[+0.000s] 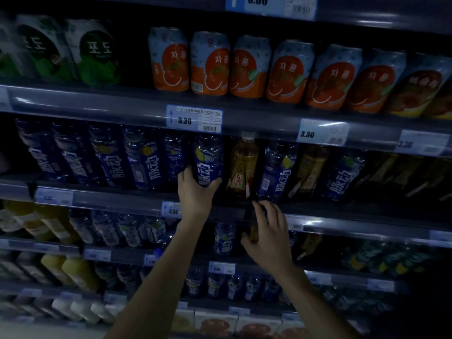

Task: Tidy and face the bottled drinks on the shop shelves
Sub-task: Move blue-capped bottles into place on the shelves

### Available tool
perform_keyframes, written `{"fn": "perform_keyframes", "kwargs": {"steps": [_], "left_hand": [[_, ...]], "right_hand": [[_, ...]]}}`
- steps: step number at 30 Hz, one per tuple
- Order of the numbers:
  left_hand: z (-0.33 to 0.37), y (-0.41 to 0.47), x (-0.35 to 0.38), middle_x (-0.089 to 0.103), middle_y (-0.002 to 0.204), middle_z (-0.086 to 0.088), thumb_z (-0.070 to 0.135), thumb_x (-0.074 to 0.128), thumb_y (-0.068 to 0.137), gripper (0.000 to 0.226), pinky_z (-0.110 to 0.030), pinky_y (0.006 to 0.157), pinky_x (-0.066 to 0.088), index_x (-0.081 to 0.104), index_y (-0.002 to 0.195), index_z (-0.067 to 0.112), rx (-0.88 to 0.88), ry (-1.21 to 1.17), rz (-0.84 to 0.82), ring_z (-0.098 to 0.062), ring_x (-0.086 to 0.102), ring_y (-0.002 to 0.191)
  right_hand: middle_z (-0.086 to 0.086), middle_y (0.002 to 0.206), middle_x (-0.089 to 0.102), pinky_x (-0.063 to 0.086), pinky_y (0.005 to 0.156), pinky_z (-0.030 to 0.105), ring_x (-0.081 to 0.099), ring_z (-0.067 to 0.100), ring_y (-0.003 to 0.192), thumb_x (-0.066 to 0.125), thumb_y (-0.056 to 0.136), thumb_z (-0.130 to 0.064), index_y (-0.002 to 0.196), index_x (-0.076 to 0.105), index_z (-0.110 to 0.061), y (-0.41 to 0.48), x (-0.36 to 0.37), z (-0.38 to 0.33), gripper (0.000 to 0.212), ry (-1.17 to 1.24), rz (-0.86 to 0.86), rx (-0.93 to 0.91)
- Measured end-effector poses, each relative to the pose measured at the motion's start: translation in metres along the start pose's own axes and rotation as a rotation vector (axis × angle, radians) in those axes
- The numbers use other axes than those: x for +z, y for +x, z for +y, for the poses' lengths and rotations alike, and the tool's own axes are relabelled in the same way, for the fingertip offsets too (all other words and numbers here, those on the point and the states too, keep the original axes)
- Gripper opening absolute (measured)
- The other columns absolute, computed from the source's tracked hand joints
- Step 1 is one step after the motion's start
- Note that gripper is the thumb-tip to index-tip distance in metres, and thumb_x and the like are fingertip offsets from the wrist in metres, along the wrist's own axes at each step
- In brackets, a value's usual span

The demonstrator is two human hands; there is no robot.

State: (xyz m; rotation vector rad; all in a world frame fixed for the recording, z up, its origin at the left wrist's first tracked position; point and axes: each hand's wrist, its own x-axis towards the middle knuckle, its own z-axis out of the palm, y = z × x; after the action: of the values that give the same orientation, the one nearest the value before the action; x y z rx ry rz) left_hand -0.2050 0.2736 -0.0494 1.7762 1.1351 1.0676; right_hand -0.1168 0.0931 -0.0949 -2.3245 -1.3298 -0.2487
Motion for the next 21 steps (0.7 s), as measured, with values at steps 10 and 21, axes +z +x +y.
{"fn": "perform_keyframes", "kwargs": {"steps": [10,21], "left_hand": [[-0.0008,-0.0064,-0.0035,0.053,0.121,0.004,0.037,0.08,0.074,0.068,-0.03,0.09,0.048,0.049,0.13,0.015,0.009,-0.081,0.032,-0.01,0.051,0.106],[0.0004,-0.0085,0.0003,0.055,0.119,0.003,0.041,0.081,0.072,0.068,-0.026,0.084,0.046,0.049,0.127,0.017,0.001,-0.065,0.067,-0.006,0.05,0.101]], "right_hand": [[0.008,0.148,0.033,0.025,0.112,0.047,0.02,0.028,0.138,0.052,0.082,-0.048,0.144,0.035,-0.013,0.0,0.0017,-0.0019,0.074,0.012,0.016,0.015],[0.007,0.147,0.033,0.023,0.113,0.044,0.022,0.028,0.138,0.058,0.081,-0.045,0.143,0.036,-0.013,0.0009,0.0034,-0.0041,0.073,0.004,0.029,0.028]]}}
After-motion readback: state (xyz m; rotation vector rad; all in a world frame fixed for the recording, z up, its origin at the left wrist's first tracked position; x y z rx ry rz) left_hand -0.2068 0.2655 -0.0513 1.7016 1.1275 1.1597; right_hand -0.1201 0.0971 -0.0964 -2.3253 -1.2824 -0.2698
